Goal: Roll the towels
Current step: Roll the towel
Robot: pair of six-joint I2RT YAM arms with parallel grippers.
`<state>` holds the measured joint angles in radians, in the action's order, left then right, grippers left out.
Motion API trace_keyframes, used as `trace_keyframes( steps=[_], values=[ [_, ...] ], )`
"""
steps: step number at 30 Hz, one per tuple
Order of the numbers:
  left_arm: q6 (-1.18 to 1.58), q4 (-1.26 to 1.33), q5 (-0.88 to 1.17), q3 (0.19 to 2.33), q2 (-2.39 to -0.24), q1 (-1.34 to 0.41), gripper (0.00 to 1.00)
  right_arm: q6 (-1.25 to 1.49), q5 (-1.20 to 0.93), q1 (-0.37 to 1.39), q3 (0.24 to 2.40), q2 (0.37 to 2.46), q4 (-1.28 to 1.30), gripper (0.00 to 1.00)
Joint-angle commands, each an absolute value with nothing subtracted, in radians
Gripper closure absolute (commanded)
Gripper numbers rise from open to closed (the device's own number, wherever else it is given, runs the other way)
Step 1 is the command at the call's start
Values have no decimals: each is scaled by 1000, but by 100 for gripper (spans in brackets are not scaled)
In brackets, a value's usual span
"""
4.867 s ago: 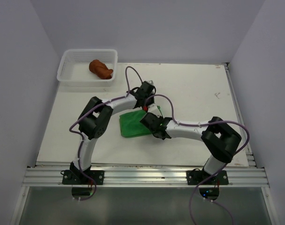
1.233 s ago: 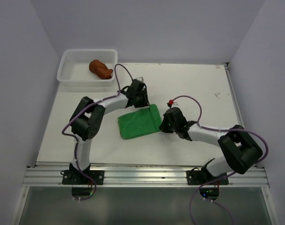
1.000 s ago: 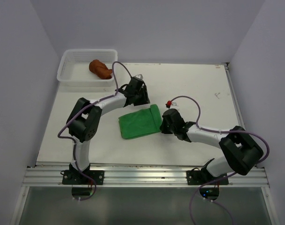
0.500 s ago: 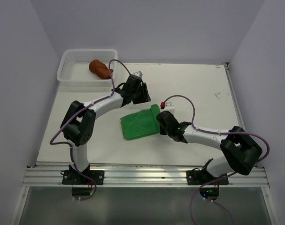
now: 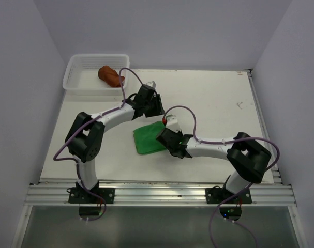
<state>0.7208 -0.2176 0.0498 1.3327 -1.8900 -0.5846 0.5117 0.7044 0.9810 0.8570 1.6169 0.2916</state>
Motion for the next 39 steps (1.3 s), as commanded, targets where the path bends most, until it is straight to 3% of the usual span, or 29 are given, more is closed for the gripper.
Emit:
trace_keyframes(
  steps=[1, 22, 39],
  values=[
    [704, -195, 60, 1327, -1829, -578, 48, 506, 834, 1017, 920, 1658, 376, 100],
    [692, -176, 98, 1310, -1781, -572, 48, 434, 1012, 1147, 1189, 1954, 623, 100],
    [683, -138, 178, 1289, -1770, -574, 48, 344, 996, 1192, 1324, 2134, 718, 100]
  ],
)
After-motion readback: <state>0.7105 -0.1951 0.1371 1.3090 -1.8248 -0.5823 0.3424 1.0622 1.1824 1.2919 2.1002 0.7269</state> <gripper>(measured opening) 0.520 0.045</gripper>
